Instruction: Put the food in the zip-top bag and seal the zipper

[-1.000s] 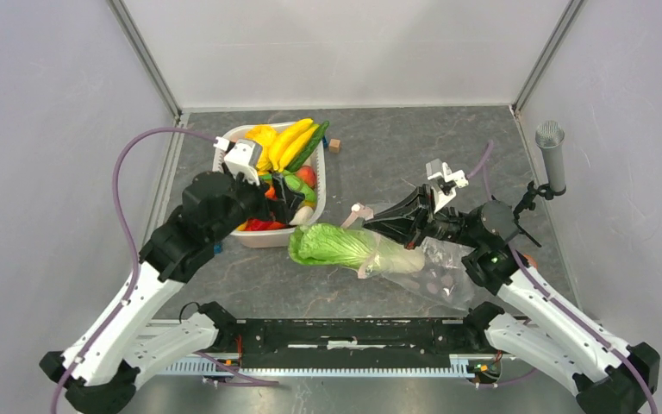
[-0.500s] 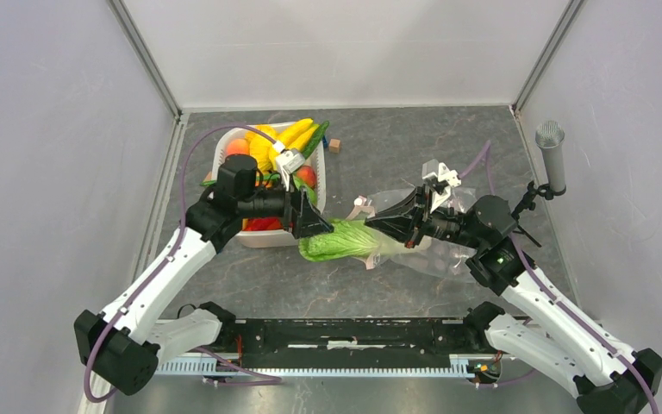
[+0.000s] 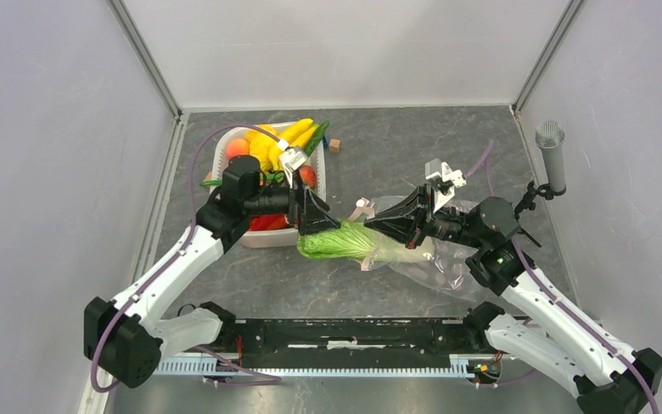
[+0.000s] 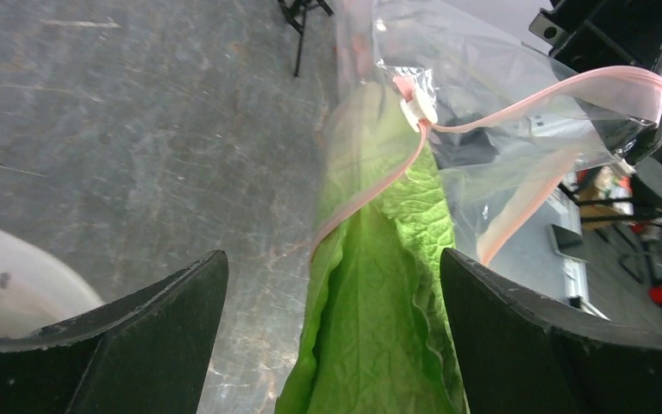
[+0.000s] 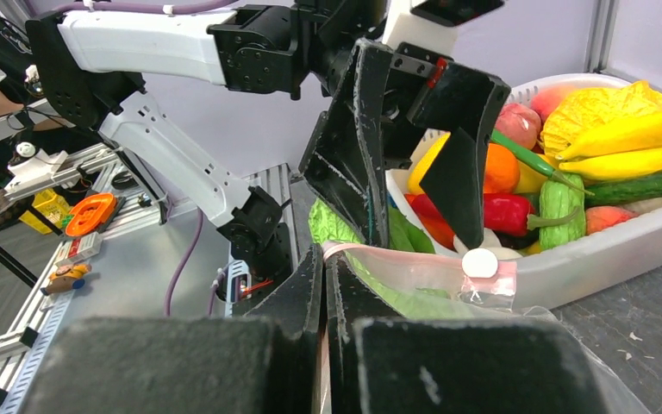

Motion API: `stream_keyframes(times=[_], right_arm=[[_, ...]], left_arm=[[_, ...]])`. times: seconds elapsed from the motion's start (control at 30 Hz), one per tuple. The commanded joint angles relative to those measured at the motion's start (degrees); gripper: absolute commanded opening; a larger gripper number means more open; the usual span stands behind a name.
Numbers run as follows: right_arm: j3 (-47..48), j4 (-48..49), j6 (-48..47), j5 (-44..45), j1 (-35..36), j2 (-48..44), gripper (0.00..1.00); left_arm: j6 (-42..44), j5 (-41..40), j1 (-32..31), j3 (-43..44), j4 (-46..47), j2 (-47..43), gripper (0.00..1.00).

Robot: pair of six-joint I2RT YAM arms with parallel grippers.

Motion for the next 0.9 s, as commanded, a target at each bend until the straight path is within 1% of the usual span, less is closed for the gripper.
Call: stream_keyframes(times=[0.0,0.07,0.13,0.2,0.27,0.4,0.5,0.57,0.6,0.67,0.77,0.87], right_arm=[[0.2,3.2,-0.5,0.8,-0.1,-0.4,0.00],[0.2,1.7,-1.3,2.7,-0.1,-0.1,0.00],[0.1,0.9,-1.5,5.6,0.0,0.2,0.00],[-0.2,0.6,-1.9,7.9,-0.1,0.4,0.00],[0.1,-0.7,-2.1,10.4,0.0,1.0,0.00],[-0.5,0.6,-1.0,10.8,0.0,2.1,0.00],[-0.7,1.9,-0.3,10.0,0.0,2.3,0.00],[-0.8,2.5,0.1,9.7,0.0,2.5,0.00],[-0.8,2.8,0.5,9.3,0.0,2.5,0.00],[-1.0,3.6,1.1,9.2,0.0,2.5,0.00],[-2.0,4.7,2.0,10.0,0.0,2.2,0.00],[-3.2,5.3,2.8,11.0,0.0,2.5,0.00]], left_arm=[[-3.6,10.2,-0.2,1.2,2.8,2.7,0.98],[-3.5,12.0,-0.9,1.0,2.2,2.1,0.99],[-1.7,11.5,-1.0,1.5,-2.3,1.0,1.00],[0.7,9.2,-1.0,2.0,-6.9,-0.6,1.00],[3.8,6.3,-1.0,3.5,-13.5,-1.8,1.00],[10.1,1.5,-1.3,6.1,-25.5,-1.4,1.00],[12.0,-0.6,-2.2,6.0,-29.4,0.0,1.00],[11.7,-0.9,-3.1,5.4,-27.8,0.2,0.99],[10.6,-1.1,-3.4,4.9,-26.2,0.4,0.97],[9.5,-1.0,-4.2,5.1,-24.7,1.1,0.88],[9.2,-0.5,-5.2,5.8,-24.4,2.1,0.69],[8.6,0.5,-5.5,6.0,-23.2,1.4,0.46]])
